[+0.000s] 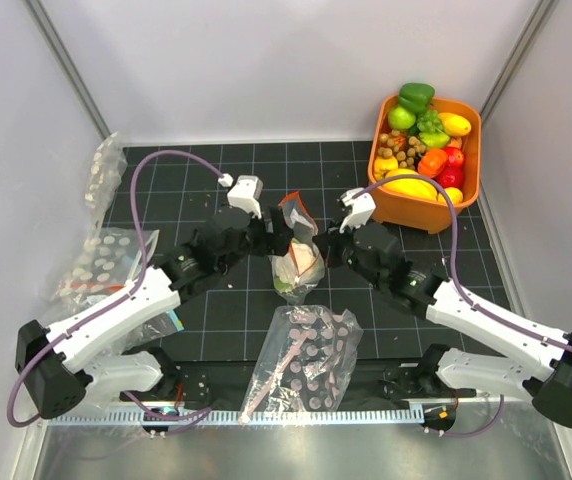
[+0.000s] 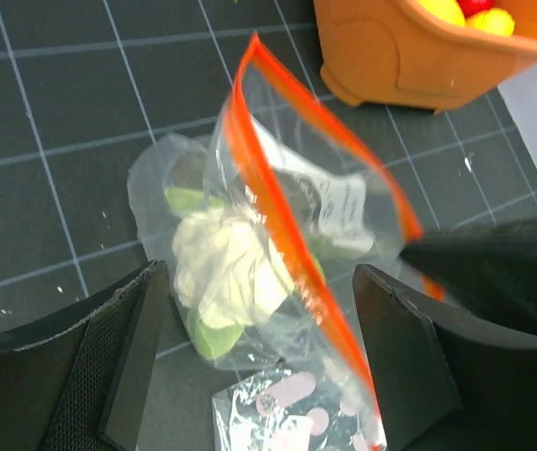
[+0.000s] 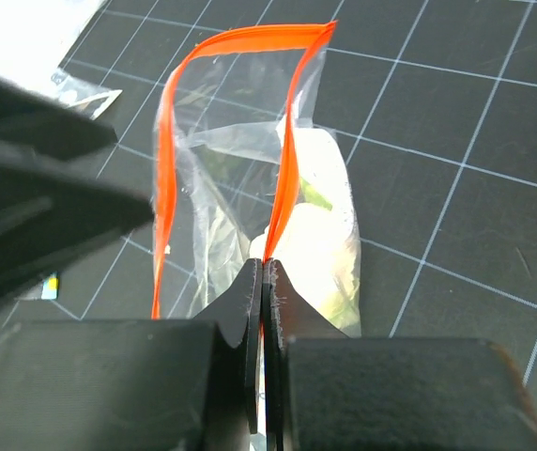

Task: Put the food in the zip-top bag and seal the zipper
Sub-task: Adjust the zipper food storage bag at the center of the board.

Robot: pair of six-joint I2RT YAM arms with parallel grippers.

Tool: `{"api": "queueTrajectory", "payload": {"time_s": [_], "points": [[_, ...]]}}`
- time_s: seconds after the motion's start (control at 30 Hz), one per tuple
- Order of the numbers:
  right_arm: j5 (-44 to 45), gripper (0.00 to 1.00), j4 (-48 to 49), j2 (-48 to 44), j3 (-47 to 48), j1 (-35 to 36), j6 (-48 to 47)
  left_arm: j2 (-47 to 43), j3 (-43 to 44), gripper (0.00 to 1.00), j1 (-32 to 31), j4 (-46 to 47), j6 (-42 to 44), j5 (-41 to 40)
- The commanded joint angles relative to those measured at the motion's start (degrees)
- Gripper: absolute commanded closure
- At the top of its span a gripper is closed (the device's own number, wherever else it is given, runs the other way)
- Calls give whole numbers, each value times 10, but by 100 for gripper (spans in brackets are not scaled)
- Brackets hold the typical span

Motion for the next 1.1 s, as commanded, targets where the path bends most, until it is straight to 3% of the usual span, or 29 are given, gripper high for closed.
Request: {"api": "queueTrajectory", "payload": {"time_s": [0.0, 0.43, 0.63, 0.67, 0.8, 0.87, 1.07], "points": [[22, 99, 21, 4, 27, 13, -16, 16, 91, 16, -12, -43, 17, -65], [59, 99, 15, 0, 26, 25, -18, 230, 316, 27, -81, -258, 22, -282], [63, 99, 14, -1, 25, 25, -16, 270, 339, 42, -97, -299, 28, -342], [65, 99, 14, 0, 25, 26, -15, 277, 344, 49, -101, -306, 29, -346], [72, 99, 12, 2, 24, 25, -14, 305, 375, 63, -111, -346, 25, -377], [74, 99, 13, 5, 25, 25, -14, 306, 374, 78, -111, -350, 26, -380], [82, 99, 11, 16, 27, 26, -13, 274, 331, 87, -111, -341, 24, -379]]}}
